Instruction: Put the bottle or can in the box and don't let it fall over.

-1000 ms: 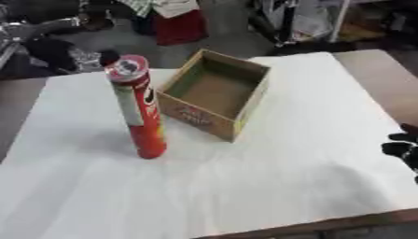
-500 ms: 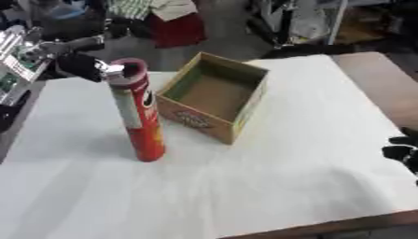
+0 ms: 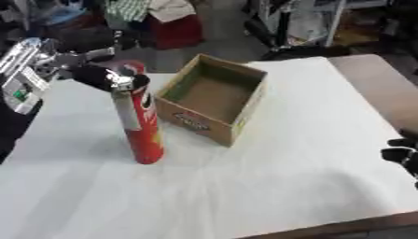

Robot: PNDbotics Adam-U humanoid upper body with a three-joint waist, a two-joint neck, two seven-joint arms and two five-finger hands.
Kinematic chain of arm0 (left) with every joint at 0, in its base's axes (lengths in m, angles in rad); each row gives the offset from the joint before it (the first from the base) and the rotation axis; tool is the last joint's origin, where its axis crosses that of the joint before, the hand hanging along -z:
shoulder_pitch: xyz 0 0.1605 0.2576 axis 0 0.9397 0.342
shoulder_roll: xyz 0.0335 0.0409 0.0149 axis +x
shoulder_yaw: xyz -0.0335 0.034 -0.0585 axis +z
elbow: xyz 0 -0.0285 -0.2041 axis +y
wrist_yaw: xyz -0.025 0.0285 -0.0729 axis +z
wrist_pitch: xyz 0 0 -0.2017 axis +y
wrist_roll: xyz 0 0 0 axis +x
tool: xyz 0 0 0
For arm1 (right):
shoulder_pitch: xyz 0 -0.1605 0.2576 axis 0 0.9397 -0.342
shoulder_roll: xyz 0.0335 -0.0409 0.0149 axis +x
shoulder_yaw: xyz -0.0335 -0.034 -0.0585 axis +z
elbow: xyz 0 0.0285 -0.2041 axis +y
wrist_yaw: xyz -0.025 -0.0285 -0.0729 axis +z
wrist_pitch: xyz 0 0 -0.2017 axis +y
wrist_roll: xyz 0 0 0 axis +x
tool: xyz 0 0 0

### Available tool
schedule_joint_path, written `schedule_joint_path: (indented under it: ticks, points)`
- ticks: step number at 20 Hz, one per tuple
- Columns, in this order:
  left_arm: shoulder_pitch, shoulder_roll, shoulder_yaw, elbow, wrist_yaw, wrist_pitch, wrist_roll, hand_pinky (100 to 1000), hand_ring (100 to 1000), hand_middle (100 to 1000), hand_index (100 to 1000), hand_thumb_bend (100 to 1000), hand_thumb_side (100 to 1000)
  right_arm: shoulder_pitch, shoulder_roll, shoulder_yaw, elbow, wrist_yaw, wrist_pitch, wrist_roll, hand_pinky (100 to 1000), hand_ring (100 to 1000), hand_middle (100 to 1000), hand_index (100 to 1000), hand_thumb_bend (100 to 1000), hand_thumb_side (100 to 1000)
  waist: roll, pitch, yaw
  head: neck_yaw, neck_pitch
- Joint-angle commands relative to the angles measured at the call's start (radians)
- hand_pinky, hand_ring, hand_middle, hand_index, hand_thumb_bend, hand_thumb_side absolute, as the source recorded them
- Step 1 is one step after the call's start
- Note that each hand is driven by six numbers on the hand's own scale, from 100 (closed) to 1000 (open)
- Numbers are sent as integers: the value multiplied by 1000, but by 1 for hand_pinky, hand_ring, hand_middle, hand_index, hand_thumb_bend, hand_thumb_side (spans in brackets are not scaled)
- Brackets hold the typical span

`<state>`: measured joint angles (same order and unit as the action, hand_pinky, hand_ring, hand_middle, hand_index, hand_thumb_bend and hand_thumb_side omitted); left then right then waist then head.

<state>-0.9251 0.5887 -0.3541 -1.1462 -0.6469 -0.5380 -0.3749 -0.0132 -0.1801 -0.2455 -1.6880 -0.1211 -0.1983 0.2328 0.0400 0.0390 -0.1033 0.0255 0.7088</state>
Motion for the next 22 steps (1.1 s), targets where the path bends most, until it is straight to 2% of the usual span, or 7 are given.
schedule_joint_path:
  ticks: [1,5,13,16,19,20,22]
  points:
    - [-16,4,10,8,-25,5,37,900,887,919,1000,359,1000,-11,-13,0,-12,-6,-4,4,729,662,649,818,100,844,-4,-5,-2,4,-19]
    - [-12,-7,7,26,-53,3,59,899,888,920,1000,358,999,-12,-13,0,-12,-6,-4,5,729,661,648,818,100,844,-4,-5,-4,4,-21]
    - [0,-20,1,60,-92,-16,-2,876,820,860,1000,338,858,-13,-11,0,-12,-6,-3,4,729,661,648,819,100,845,-5,-3,-7,1,-25]
    - [2,-23,-1,66,-90,-27,-43,794,750,801,978,227,734,-13,-11,-1,-12,-6,-3,4,728,661,648,819,100,845,-5,-3,-6,2,-26]
    - [3,-25,-1,68,-64,-39,-86,611,640,717,918,100,578,-13,-11,-1,-11,-7,-3,4,728,661,648,819,100,845,-6,-3,-6,0,-26]
    - [3,-25,-1,66,-54,-42,-99,611,640,717,918,100,578,-13,-11,-1,-11,-7,-3,4,728,661,648,819,100,845,-6,-3,-6,0,-26]
    - [1,-23,1,59,-35,-43,-113,464,527,599,842,100,417,-13,-11,-1,-11,-7,-3,4,728,661,648,819,100,845,-6,-3,-5,-1,-26]
